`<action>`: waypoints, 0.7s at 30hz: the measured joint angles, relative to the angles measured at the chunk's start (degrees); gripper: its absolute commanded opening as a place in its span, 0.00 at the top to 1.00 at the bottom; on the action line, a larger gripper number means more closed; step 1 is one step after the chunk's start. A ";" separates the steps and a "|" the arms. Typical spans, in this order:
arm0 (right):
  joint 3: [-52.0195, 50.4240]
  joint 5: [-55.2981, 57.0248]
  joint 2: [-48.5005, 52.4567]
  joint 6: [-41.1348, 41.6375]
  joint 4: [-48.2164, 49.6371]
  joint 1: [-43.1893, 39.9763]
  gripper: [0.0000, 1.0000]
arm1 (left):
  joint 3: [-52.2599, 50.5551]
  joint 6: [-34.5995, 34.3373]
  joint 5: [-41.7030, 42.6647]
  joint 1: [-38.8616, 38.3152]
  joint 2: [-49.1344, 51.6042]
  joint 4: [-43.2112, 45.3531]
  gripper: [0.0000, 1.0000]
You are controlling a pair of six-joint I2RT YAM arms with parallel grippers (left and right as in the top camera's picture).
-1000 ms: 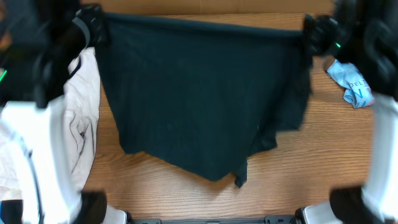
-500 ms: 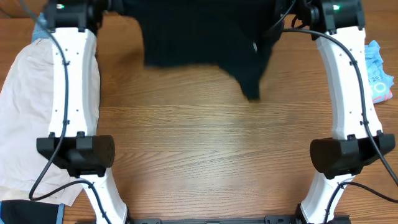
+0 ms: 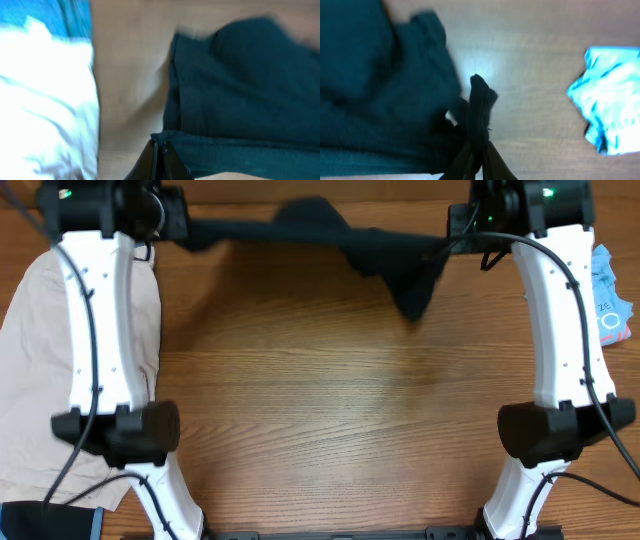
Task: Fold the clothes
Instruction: 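Lay the spread shirt flat on the table with both grippers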
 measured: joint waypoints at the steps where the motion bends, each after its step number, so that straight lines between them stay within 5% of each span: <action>1: -1.42 0.00 0.57 0.02 -0.50 0.00 0.92 | -1.20 0.00 0.02 0.00 1.53 -1.01 0.96; 9: -16.92 -0.68 2.56 0.02 -0.85 0.00 0.92 | -7.54 -0.07 0.46 0.26 15.54 -9.40 0.96; 21: -23.52 -3.23 2.69 0.00 -8.79 -0.44 0.92 | -8.35 -0.04 3.37 -0.70 15.67 -15.04 0.96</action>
